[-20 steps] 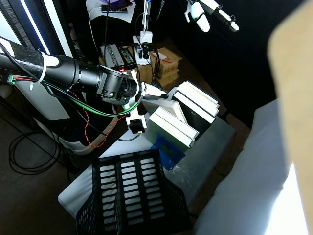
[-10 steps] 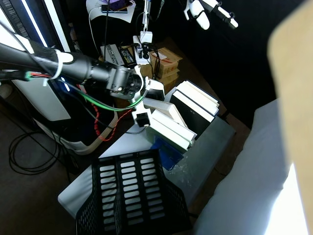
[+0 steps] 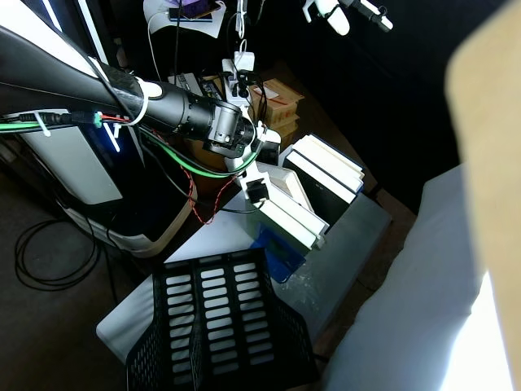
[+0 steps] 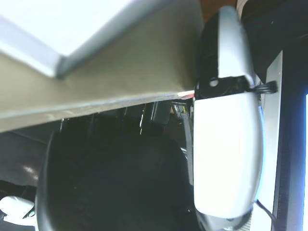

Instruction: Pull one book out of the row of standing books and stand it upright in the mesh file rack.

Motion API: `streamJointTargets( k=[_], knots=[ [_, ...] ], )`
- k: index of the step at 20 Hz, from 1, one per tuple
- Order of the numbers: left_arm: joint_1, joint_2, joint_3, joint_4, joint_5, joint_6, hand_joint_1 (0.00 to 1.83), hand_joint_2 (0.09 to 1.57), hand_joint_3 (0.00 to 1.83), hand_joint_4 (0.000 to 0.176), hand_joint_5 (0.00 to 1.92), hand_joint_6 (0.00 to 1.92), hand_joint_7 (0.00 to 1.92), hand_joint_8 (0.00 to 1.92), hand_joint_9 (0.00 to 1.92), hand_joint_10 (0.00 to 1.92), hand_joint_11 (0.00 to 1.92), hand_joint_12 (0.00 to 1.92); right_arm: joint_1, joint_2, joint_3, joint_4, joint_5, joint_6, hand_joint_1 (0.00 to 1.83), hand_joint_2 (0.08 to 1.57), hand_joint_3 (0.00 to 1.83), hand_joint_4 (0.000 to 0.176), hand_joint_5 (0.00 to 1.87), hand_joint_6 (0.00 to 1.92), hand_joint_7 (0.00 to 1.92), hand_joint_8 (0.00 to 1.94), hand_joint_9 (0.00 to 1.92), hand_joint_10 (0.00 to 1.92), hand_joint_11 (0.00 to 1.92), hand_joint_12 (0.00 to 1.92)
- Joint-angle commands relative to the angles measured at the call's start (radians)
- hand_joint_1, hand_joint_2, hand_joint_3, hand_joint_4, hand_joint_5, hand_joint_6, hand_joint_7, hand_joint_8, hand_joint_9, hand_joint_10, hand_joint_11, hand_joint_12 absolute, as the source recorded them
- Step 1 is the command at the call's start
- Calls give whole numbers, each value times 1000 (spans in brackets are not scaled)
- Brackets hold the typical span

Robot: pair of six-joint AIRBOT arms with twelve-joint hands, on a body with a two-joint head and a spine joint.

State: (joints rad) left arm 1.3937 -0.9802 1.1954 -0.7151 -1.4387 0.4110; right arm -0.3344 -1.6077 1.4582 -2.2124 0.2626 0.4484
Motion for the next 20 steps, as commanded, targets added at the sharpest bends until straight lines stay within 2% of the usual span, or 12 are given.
streamJointTargets(
  k=[1, 2, 4, 8, 9, 13, 14, 15, 16, 18, 19, 20],
  knots=[
    [-5, 7, 0, -21, -133, -5, 231, 1373, 0, 39, 72, 0, 0, 0, 0, 0, 0, 194, -11, 31, 13, 18, -70, 33, 1159, 1182, 0, 0, 1011, 1027, 1448, 1941, 1577, 1921, 1556, 1921],
    [-5, 7, 0, -22, -133, -5, 242, 1372, 0, 39, 72, 0, 0, 0, 0, 0, 0, 157, -11, 31, 13, 18, -70, 35, 1146, 1209, 0, 0, 959, 1127, 1444, 1941, 1567, 1921, 1552, 1921],
    [-5, 7, 0, -22, -133, -5, 227, 1374, 1, 43, 65, 5, 0, 0, 0, 0, 0, 5, -11, 31, 13, 18, -70, 36, 1186, 1122, 0, 0, 1135, 812, 1485, 1941, 1607, 1921, 1591, 1921],
    [-5, 7, 1, -22, -132, -5, 229, 1375, 1, 44, 66, 6, 0, 0, 0, 0, 0, 0, -11, 36, 13, 18, -70, 40, 1191, 1106, 0, 0, 1173, 734, 1472, 1941, 1602, 1921, 1577, 1921],
    [-5, 7, 1, -22, -132, -5, 232, 1378, 2, 43, 67, 6, 0, 0, 0, 0, 0, 0, -11, 37, 12, 18, -69, 41, 1161, 1186, 0, 0, 1007, 1041, 1454, 1941, 1587, 1921, 1570, 1921],
    [-5, 6, 1, -21, -132, -5, 224, 1377, 1, 41, 73, 8, 0, 0, 0, 0, 32, 17, -11, 43, 5, 18, -69, 46, 1156, 1206, 0, 0, 961, 1113, 1451, 1941, 1590, 1921, 1617, 1921],
    [-5, 6, 1, -21, -132, -5, 228, 1375, 0, 47, 70, 7, 0, 0, 0, 0, 18, 15, -11, 43, 1, 18, -68, 46, 1241, 1209, 0, 0, 1096, 1664, 1514, 1941, 1652, 1921, 1695, 1921],
    [-5, 5, 1, -21, -132, -5, 242, 1377, 1, 38, 75, 9, 0, 0, 0, 0, 3, 12, -11, 43, 1, 18, -68, 47, 1157, 1237, 0, 0, 931, 1321, 1483, 1941, 1631, 1921, 1676, 1921],
    [-5, 5, 1, -21, -132, -5, 257, 1376, 0, 34, 79, 3, 0, 0, 0, 0, 0, 306, -11, 43, 1, 18, -68, 48, 1243, 1277, 0, 0, 1199, 1801, 1552, 1941, 1699, 1921, 1746, 1921],
    [-5, 4, 1, -21, -132, -5, 264, 1371, 0, 37, 86, 2, 0, 0, 0, 0, 0, 638, -11, 43, 1, 18, -68, 51, 1279, 1295, 0, 56, 1269, 1915, 1564, 1941, 1713, 1921, 1779, 1921],
    [-5, 4, 1, -21, -132, -6, 262, 1369, 0, 37, 89, 3, 1, 0, 0, 0, 0, 658, -11, 43, 1, 18, -68, 51, 1294, 1320, 0, 120, 1292, 1920, 1538, 1941, 1678, 1921, 1743, 1921],
    [-5, 4, 1, -21, -132, -6, 265, 1368, 0, 35, 91, 3, 1, 0, 0, 0, 0, 715, -11, 43, 1, 18, -68, 52, 1305, 1328, 0, 137, 1324, 1921, 1526, 1941, 1663, 1921, 1729, 1921]
  ],
)
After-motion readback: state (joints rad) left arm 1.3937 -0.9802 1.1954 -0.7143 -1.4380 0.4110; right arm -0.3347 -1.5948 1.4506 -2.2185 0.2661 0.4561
